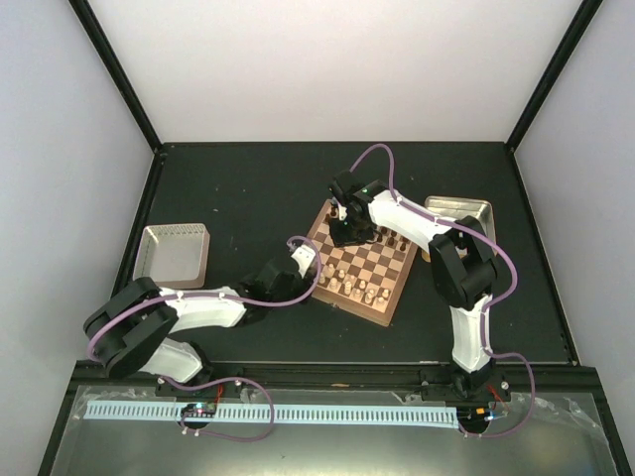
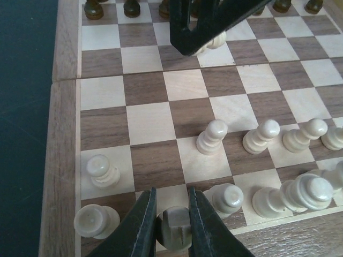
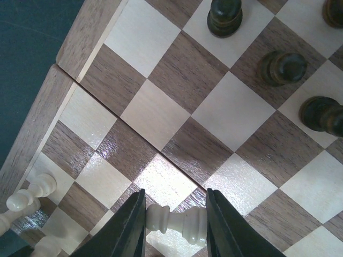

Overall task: Set up the chess pieces on the board
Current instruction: Place the chess piece on the chessboard.

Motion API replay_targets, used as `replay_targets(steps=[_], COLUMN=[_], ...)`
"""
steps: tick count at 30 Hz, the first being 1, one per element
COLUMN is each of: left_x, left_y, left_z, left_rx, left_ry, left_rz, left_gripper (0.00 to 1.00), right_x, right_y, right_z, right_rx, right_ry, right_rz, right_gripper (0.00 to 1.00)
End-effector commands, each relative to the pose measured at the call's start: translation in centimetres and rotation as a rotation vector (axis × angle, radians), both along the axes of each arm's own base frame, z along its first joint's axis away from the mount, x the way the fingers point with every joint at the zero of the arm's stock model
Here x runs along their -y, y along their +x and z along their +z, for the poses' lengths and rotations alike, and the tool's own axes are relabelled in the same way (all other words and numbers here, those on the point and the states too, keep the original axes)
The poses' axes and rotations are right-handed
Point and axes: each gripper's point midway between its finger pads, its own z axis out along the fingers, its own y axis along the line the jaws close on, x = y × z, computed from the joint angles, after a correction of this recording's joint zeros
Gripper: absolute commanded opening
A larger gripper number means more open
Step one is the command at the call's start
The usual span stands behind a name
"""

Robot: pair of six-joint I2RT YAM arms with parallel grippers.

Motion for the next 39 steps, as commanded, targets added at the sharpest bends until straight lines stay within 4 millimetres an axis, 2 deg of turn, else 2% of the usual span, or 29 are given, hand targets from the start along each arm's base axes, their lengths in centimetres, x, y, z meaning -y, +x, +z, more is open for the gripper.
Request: replay_targets(steps=[1, 8, 15, 25, 29, 34, 39], left_x=[1.0, 1.2, 0.9, -0.1, -0.4, 0.2, -0.1], left_y=[0.4, 0.6, 0.4, 0.6, 0.8, 0.8, 1.2], left_z=[0.0, -0.4, 0.1, 4.2, 6.8, 9.9, 10.9], left_rx=[0.045, 0.041, 0.046, 0.102, 0.103, 0.054, 0.019], left_ry=[-0.015, -0.013, -0.013, -0.073, -0.133, -0.263, -0.344], left_rz=[-0.034, -0.032, -0.028, 0.025, 0.065, 0.036, -0.006], left_gripper=[0.05, 0.1, 0.32, 0.32, 0.31, 0.4, 0.47], right_x=[-0.1, -0.1, -0.1, -0.9, -2.1, -4.0, -5.1], right_y=[0.3, 0.3, 0.1, 0.2, -0.3, -1.4, -2.2], right_z=[1.5, 1.7, 2.0, 3.5, 4.9, 6.4, 7.7], right_rx=[0.028, 0.029, 0.029, 0.048, 0.052, 0.005, -0.066], right_ry=[0.031, 0.031, 0.035, 0.1, 0.193, 0.375, 0.538], right_rz=[-0.004, -0.005, -0.006, -0.003, 0.028, 0.068, 0.099], right_gripper=[0.29, 0.29, 0.29, 0.28, 0.28, 0.28, 0.28])
